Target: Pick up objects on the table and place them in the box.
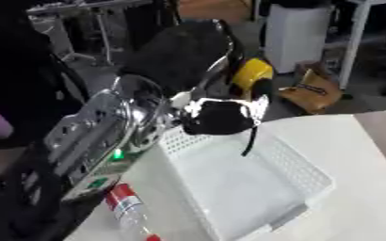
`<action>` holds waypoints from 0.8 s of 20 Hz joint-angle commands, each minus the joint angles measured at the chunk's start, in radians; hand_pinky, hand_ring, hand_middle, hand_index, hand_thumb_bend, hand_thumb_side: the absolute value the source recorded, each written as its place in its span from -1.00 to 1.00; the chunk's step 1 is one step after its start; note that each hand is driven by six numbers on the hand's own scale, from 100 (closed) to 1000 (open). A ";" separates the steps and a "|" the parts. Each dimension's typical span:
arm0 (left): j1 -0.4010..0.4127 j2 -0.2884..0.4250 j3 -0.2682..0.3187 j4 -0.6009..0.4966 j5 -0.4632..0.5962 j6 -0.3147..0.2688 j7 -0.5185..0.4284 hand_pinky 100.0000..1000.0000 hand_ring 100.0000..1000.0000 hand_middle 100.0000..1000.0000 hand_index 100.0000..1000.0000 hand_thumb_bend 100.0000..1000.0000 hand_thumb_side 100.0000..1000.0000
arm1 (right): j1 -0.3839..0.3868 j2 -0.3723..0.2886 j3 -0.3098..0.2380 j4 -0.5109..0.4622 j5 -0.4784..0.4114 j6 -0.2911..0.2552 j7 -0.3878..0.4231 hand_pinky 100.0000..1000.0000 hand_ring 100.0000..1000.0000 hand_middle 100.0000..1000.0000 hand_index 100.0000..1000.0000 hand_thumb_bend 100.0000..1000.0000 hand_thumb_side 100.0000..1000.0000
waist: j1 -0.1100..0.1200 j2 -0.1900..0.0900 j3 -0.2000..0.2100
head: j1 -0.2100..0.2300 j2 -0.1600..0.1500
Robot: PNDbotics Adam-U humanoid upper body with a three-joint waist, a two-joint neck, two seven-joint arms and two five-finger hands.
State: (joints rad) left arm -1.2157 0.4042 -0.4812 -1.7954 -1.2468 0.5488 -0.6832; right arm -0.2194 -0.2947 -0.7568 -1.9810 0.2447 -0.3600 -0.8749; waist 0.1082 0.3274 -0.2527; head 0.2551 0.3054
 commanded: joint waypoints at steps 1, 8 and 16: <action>-0.013 0.003 -0.004 0.035 -0.029 0.175 -0.150 0.24 0.21 -0.17 -0.16 -1.00 -0.38 | -0.004 -0.034 0.001 -0.019 -0.006 -0.032 -0.032 0.22 -0.18 0.14 0.25 -1.00 -0.15 | -0.011 -0.015 -0.005 | 0.000 -0.013; -0.009 -0.021 -0.015 0.144 -0.056 0.143 -0.050 0.23 0.22 -0.16 -0.16 -1.00 -0.37 | -0.005 -0.031 0.002 -0.019 -0.008 -0.036 -0.032 0.22 -0.18 0.14 0.24 -1.00 -0.14 | -0.012 -0.010 -0.012 | 0.007 -0.016; 0.010 -0.053 -0.025 0.268 0.231 0.110 0.053 0.40 0.44 0.21 0.20 -1.00 0.26 | -0.007 -0.027 0.000 -0.019 -0.010 -0.039 -0.032 0.21 -0.18 0.13 0.24 -1.00 -0.14 | -0.014 -0.001 -0.017 | 0.008 -0.015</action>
State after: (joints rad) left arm -1.1888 0.3447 -0.5107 -1.5330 -1.0600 0.6262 -0.6058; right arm -0.2204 -0.2947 -0.7541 -1.9810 0.2431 -0.3620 -0.8730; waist 0.1078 0.3428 -0.2670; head 0.2603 0.2976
